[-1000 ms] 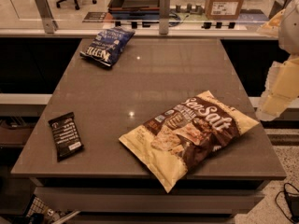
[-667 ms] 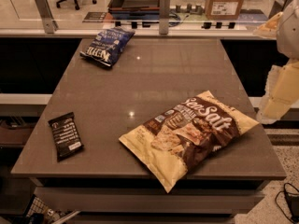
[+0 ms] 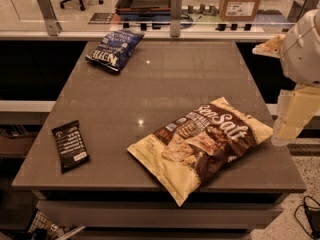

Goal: Move brown chip bag near blue chip bag

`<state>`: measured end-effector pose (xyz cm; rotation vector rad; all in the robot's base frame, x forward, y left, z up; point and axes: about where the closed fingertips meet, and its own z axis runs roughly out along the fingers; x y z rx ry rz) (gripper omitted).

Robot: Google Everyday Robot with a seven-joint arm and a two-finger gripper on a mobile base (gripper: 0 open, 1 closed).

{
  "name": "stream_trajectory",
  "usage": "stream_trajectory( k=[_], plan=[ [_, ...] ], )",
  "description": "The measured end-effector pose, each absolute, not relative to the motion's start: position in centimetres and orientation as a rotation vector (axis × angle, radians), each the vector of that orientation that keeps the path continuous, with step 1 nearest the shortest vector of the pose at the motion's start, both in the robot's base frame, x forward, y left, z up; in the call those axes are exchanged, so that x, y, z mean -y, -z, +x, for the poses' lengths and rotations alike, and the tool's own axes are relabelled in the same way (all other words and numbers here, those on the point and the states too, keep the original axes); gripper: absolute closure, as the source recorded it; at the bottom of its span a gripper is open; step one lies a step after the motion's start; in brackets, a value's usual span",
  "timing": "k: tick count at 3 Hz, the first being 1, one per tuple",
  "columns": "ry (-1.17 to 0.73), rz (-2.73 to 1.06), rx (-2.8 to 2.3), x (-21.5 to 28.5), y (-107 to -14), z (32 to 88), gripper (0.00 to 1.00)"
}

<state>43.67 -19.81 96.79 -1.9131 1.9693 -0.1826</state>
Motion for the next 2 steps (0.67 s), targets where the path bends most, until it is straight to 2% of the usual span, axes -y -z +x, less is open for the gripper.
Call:
stream_trajectory(
  k=[2],
  plan=[
    [0.173,-2.081,-1.770,17.9,-91.9,44.7,0.00]
  ],
)
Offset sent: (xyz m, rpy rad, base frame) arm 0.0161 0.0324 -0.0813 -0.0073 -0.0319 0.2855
